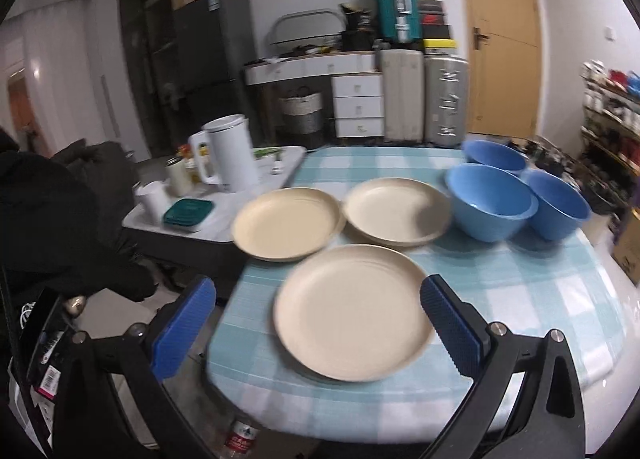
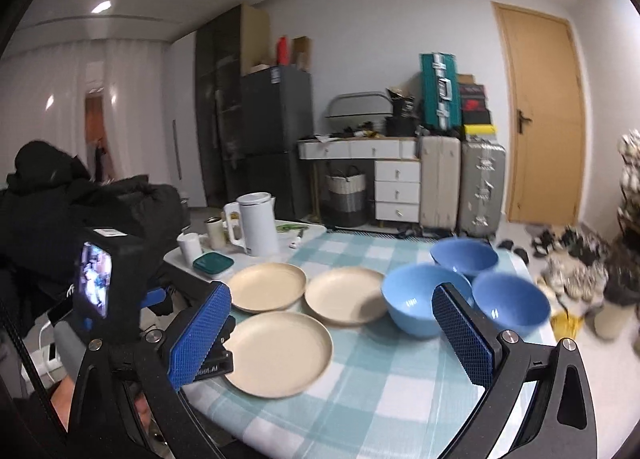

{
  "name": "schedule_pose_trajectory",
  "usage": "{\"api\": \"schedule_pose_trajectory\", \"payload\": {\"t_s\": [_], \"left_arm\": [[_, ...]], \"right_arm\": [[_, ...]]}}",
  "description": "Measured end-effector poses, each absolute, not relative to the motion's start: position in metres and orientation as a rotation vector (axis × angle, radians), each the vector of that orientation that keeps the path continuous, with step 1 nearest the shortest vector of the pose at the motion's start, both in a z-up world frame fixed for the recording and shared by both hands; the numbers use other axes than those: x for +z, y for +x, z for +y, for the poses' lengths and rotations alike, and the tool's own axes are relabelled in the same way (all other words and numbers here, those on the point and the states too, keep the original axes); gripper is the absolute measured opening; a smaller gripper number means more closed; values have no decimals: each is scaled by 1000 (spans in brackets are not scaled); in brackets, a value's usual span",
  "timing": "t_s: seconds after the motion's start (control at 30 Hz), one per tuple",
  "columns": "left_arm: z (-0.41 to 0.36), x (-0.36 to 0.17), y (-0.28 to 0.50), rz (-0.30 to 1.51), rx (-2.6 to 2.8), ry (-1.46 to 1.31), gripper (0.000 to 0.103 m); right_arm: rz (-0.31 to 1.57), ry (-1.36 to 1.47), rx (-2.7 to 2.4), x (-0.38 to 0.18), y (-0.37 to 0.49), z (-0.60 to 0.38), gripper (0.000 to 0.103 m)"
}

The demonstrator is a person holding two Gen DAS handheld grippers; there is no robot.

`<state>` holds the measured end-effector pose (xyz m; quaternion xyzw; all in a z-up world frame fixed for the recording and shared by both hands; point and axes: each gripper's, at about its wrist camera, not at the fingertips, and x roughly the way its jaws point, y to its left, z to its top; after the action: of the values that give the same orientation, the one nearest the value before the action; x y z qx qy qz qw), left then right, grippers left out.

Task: Organize plates and bowls
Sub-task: 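Move both tools toward the rim of the nearest cream plate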

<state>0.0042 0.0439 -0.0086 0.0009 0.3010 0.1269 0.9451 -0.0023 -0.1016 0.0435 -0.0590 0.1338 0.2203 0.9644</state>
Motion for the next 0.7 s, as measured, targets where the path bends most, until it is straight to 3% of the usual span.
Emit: {"api": "schedule_pose_trajectory", "payload": {"t_s": [0.3, 0.47, 0.7], "left_arm": [[84, -19, 33, 580, 354, 10, 103], [89, -28, 59, 625, 304, -14, 103], [91, -40, 89, 690, 249, -53, 103]], "right_arm": [[365, -173, 514, 54, 62, -53, 103], [488, -141, 421, 27, 118, -46, 103], [519, -86, 289, -3, 158, -70, 103]]}}
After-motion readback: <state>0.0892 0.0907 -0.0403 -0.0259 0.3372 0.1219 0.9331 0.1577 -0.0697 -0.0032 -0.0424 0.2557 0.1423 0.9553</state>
